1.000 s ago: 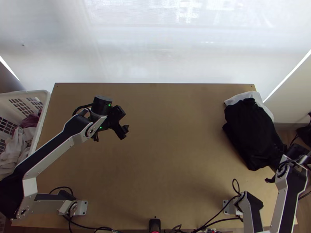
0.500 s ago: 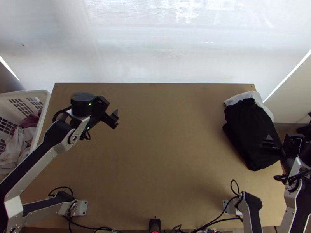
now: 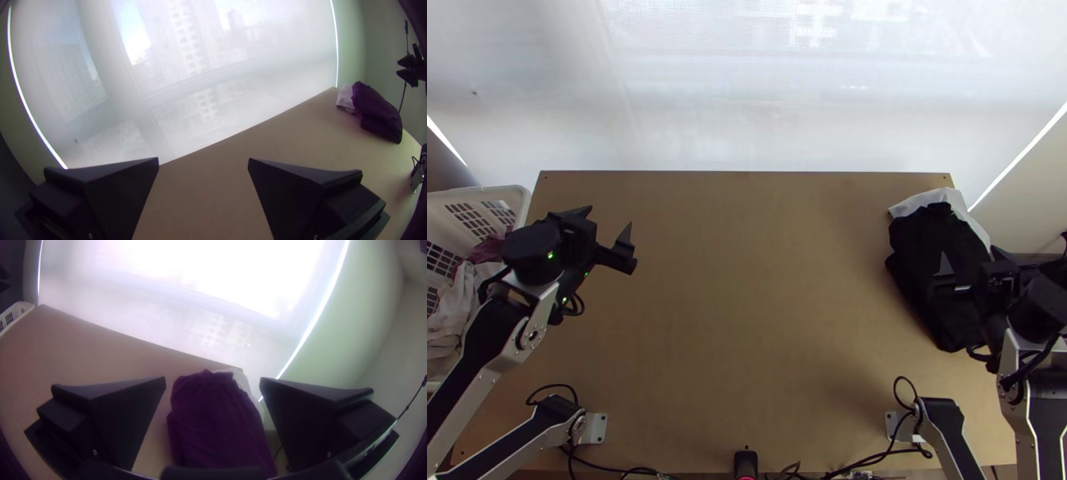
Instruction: Fold the t-shirt
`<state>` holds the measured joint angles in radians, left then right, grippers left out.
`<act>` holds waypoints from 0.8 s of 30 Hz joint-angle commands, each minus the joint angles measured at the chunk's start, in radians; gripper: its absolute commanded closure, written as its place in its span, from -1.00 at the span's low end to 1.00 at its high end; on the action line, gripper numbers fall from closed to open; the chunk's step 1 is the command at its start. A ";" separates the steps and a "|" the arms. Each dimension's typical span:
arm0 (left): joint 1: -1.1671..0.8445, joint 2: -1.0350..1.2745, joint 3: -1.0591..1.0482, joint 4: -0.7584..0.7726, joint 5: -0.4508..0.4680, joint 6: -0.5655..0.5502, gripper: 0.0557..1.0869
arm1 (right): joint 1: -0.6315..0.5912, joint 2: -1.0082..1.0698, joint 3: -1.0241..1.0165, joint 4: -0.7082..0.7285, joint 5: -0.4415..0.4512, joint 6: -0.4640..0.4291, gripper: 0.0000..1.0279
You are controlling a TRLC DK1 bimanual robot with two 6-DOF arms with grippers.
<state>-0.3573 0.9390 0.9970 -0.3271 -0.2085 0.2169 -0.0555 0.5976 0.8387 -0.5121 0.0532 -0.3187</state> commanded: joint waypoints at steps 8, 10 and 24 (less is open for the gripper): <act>0.172 -0.339 -0.288 0.097 -0.014 0.004 -0.90 | 0.327 -0.111 -0.283 0.314 0.266 -0.063 -0.91; 0.213 -0.417 -0.357 0.100 -0.008 0.002 -0.90 | 0.327 -0.130 -0.342 0.369 0.269 -0.065 -0.91; 0.279 -0.804 -0.796 0.238 0.135 0.062 -0.90 | 0.353 -0.260 -0.725 0.666 0.269 -0.072 -0.91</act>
<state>-0.0956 0.2600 0.3759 -0.1566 -0.1509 0.2474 0.2653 0.3962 0.2695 0.0425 0.3195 -0.3866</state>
